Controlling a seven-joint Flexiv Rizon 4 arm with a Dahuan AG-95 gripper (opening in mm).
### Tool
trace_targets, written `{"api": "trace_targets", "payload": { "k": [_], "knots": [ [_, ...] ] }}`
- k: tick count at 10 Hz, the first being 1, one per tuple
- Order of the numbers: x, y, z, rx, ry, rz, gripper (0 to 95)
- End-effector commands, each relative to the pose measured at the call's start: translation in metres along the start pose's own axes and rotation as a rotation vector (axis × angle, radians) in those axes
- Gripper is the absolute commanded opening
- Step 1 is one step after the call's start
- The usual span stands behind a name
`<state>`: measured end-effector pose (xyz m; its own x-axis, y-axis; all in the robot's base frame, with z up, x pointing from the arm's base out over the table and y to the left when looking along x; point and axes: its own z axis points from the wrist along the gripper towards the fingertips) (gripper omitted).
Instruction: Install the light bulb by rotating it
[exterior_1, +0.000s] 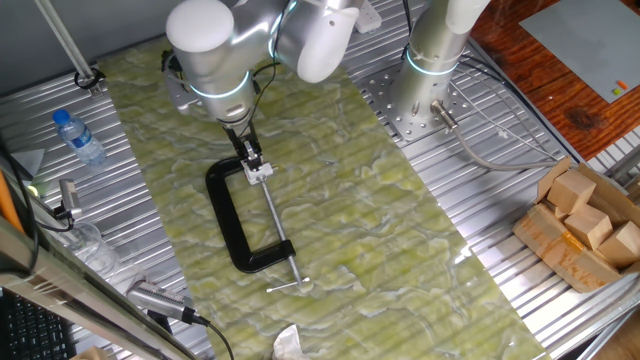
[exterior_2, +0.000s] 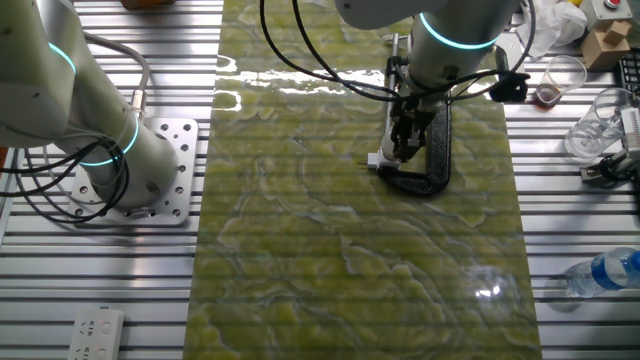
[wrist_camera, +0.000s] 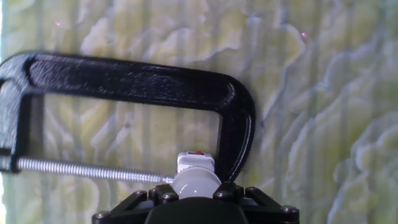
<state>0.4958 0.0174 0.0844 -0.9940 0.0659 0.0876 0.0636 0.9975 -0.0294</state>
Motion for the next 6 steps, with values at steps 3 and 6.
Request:
{"api": "trace_targets", "payload": {
  "k": [3,6],
  "knots": [
    [-0.0001,0.0004,-0.0005,0.003,-0.006,-0.111,57.0],
    [0.0000,0.0004,-0.0010,-0.006,-0.011,-0.192,57.0]
  ]
}}
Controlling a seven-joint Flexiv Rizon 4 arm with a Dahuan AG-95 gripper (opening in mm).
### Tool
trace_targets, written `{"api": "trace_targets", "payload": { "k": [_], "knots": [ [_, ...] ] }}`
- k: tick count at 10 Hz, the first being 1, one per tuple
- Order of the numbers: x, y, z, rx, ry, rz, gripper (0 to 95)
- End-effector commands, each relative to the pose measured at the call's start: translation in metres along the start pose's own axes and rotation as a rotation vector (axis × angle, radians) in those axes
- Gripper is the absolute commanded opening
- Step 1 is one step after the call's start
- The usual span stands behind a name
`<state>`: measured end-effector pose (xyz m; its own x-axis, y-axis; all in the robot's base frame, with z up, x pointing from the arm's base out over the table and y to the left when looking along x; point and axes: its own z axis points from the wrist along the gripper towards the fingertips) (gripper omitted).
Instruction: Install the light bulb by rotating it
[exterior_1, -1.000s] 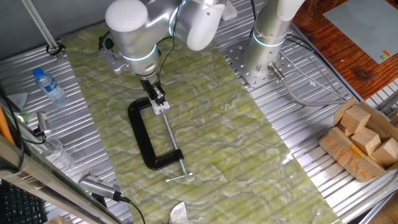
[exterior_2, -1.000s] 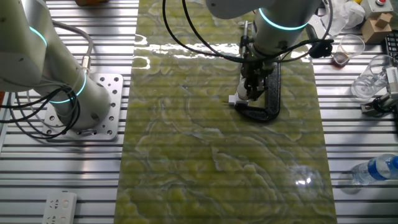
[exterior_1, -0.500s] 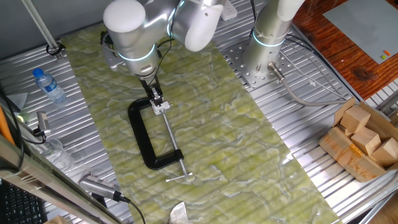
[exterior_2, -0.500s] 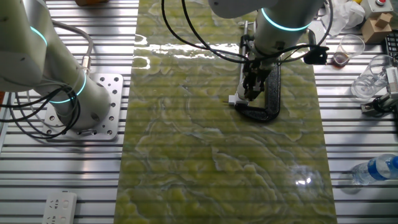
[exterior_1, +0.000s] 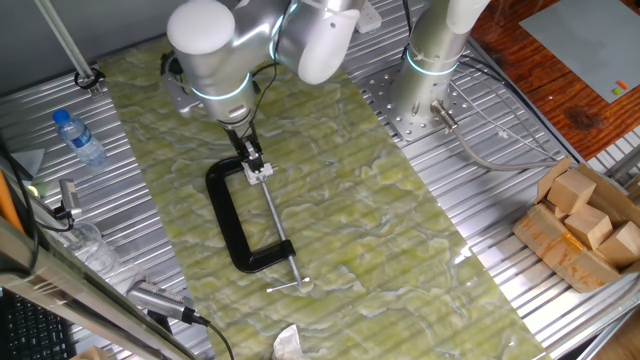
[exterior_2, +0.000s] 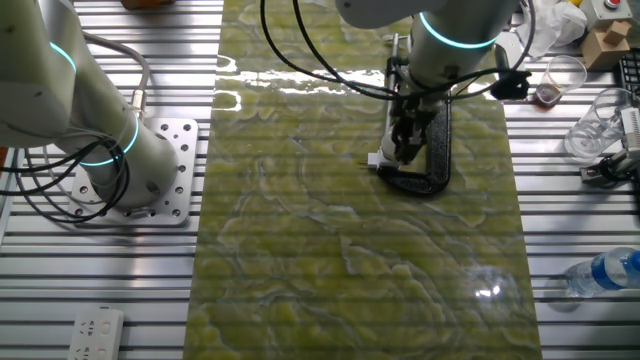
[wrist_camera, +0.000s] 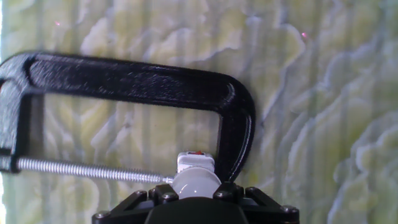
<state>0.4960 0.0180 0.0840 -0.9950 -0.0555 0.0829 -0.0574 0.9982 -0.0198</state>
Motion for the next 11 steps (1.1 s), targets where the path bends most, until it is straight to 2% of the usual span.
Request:
{"api": "trace_targets", "payload": {
  "k": [1,2,3,5,7,9,11],
  "knots": [
    [0.0005,0.0000,-0.0024,-0.013,-0.009,-0.188,57.0],
    [0.0006,0.0002,-0.0033,-0.014,-0.013,-0.272,57.0],
    [0.0008,0.0003,-0.0041,-0.012,-0.029,-0.398,57.0],
    [0.0008,0.0003,-0.0041,-0.001,-0.064,-0.537,57.0],
    [0.0009,0.0002,-0.0040,0.006,-0.077,-0.618,57.0],
    [0.0013,-0.0002,-0.0035,-0.014,-0.088,-0.672,57.0],
    [0.0014,-0.0003,-0.0034,-0.019,-0.087,-0.694,57.0]
  ]
}}
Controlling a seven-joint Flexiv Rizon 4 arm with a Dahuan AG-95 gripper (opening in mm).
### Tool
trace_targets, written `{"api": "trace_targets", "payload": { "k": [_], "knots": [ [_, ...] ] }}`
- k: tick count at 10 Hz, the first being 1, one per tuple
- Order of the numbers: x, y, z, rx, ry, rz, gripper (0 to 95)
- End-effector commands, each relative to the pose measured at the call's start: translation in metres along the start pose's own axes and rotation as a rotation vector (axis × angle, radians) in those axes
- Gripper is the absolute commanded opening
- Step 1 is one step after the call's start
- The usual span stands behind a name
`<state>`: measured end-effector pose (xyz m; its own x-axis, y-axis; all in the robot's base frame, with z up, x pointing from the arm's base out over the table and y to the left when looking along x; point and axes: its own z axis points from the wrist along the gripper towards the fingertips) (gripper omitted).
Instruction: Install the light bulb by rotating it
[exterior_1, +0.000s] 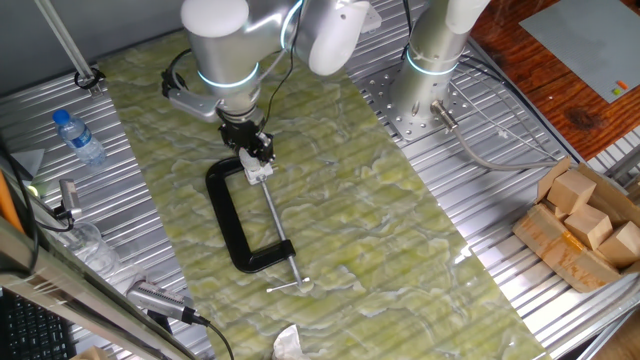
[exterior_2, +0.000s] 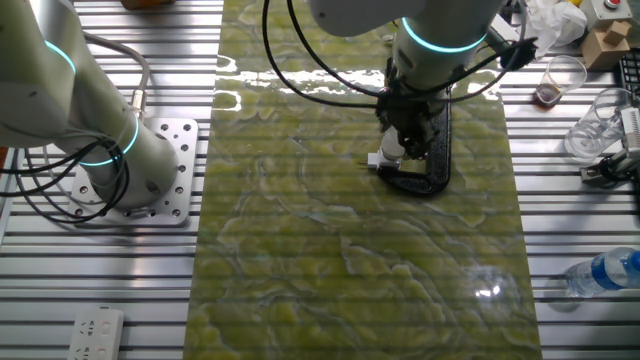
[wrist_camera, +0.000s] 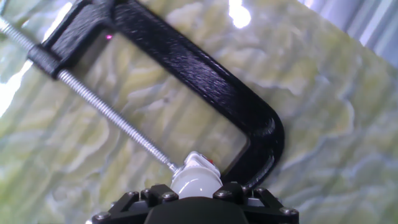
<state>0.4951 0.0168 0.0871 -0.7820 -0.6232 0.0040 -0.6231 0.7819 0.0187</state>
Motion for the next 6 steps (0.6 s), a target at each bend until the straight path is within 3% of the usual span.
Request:
{"api": "trace_targets", "payload": {
  "k": [1,6],
  "knots": [
    [-0.0004,0.0009,-0.0003,-0.009,-0.011,-0.088,57.0],
    [-0.0003,0.0006,0.0010,-0.007,-0.013,-0.162,57.0]
  ]
}}
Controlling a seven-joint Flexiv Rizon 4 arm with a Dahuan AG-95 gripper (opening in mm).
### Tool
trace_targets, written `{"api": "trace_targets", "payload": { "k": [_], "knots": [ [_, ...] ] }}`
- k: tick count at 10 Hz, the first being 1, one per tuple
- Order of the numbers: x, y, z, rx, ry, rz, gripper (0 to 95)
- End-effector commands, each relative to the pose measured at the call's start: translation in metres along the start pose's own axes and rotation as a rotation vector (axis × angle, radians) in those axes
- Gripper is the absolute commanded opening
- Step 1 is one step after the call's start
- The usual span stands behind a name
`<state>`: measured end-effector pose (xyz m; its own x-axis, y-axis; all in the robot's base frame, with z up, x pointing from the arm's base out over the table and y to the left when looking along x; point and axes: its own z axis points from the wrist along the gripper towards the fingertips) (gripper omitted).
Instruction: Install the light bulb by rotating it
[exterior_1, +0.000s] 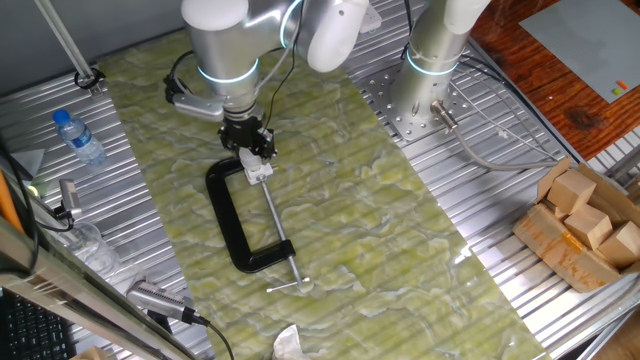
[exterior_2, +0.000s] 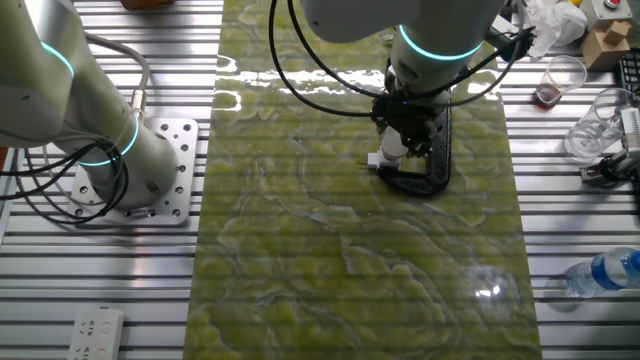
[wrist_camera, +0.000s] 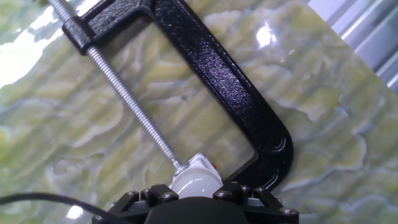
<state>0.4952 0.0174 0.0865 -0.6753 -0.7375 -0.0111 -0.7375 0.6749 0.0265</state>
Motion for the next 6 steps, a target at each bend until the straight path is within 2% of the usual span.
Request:
{"api": "trace_targets", "payload": {
  "k": [1,6],
  "knots": [
    [0.0002,0.0001,0.0014,0.001,-0.002,-0.017,57.0],
    [-0.0001,0.0000,0.0027,0.004,0.001,-0.034,57.0]
  ]
}}
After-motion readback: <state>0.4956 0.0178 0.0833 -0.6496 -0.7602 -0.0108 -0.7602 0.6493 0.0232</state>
